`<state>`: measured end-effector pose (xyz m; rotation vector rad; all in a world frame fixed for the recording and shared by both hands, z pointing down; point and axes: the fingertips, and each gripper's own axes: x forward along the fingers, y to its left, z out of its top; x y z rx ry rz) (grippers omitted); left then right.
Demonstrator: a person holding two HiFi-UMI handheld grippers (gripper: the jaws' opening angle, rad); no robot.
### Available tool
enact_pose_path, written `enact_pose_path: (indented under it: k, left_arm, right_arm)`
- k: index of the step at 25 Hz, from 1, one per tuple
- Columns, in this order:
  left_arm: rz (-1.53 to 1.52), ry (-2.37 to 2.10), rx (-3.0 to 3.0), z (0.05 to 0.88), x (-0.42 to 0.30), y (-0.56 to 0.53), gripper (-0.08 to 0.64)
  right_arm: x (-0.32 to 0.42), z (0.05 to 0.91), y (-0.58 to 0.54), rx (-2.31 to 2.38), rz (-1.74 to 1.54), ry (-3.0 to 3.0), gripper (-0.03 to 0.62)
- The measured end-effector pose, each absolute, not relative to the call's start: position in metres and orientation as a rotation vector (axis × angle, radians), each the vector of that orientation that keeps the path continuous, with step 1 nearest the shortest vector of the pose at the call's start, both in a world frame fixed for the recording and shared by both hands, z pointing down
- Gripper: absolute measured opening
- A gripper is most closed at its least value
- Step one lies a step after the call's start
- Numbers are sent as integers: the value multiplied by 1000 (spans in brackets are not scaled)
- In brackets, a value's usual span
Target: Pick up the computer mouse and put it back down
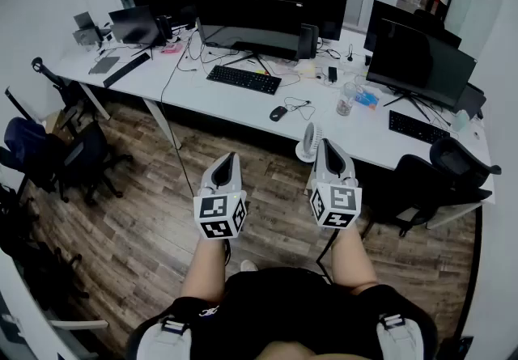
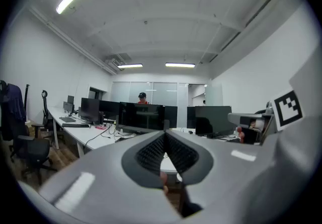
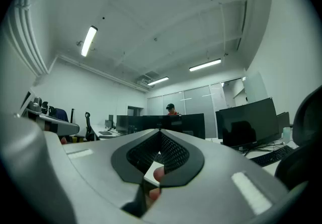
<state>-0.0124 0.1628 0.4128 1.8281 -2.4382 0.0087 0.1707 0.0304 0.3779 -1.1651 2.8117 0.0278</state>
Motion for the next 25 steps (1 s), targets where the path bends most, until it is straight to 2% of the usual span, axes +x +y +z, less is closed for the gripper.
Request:
enact_pose_path:
  k: [9,25]
  left_arm:
    - [13,-2417,1872,412,-33,160,49]
    - [-50,-2322,1983,422,-118,170,49]
  right_arm:
    - [146,375,33,-1142,-18,2797,-3]
    - [70,372,63,-1270,48,2746,-3]
